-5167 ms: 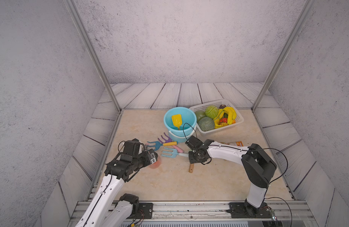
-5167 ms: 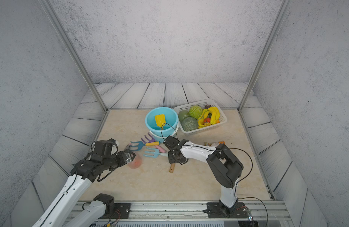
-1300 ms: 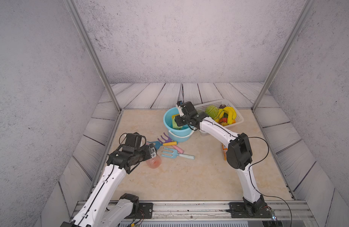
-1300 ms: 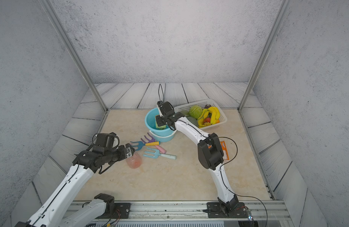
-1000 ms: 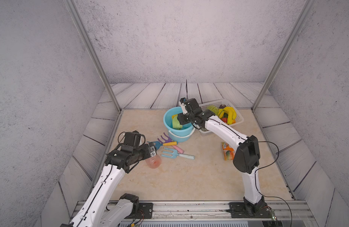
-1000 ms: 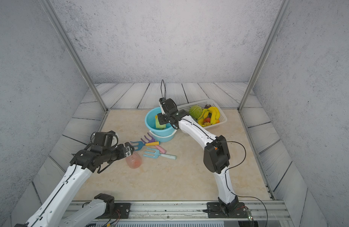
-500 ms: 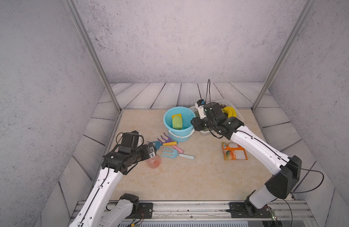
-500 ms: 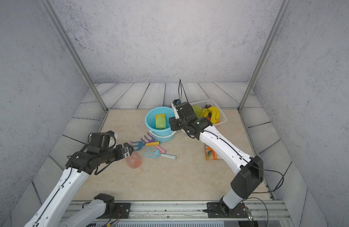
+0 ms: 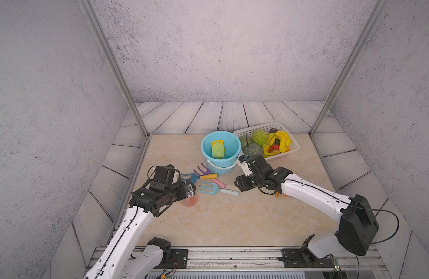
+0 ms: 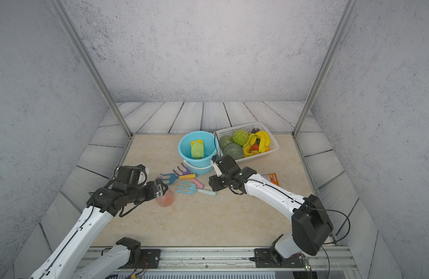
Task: Organize the gardening tools
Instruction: Pick up the gardening tool from the center of the board.
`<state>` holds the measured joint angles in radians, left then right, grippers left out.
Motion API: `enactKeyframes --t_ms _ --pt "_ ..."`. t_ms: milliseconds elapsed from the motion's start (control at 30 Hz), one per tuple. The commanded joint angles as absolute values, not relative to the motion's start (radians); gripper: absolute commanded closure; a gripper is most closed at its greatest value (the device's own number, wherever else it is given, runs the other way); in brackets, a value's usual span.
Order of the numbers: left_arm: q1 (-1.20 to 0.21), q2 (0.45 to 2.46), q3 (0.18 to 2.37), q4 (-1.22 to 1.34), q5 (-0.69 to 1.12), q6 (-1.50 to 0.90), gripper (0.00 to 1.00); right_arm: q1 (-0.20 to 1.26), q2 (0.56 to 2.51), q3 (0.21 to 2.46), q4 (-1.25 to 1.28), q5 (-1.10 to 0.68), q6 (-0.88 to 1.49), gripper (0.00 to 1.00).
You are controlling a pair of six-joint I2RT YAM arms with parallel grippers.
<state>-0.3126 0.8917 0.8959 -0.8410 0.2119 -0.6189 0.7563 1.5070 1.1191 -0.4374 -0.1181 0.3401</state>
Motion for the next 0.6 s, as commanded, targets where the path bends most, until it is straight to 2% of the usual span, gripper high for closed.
enactKeyframes --t_ms 0,567 --pt "-0.320 0.888 0.879 -0.833 0.199 -0.626 0.04 0.769 1.581 1.104 -0.372 -0.139 0.322 0.39" --pt "-0.319 0.894 0.873 -0.810 0.183 -0.604 0.03 0.807 1.823 1.183 -0.314 -0.117 0.222 0.42"
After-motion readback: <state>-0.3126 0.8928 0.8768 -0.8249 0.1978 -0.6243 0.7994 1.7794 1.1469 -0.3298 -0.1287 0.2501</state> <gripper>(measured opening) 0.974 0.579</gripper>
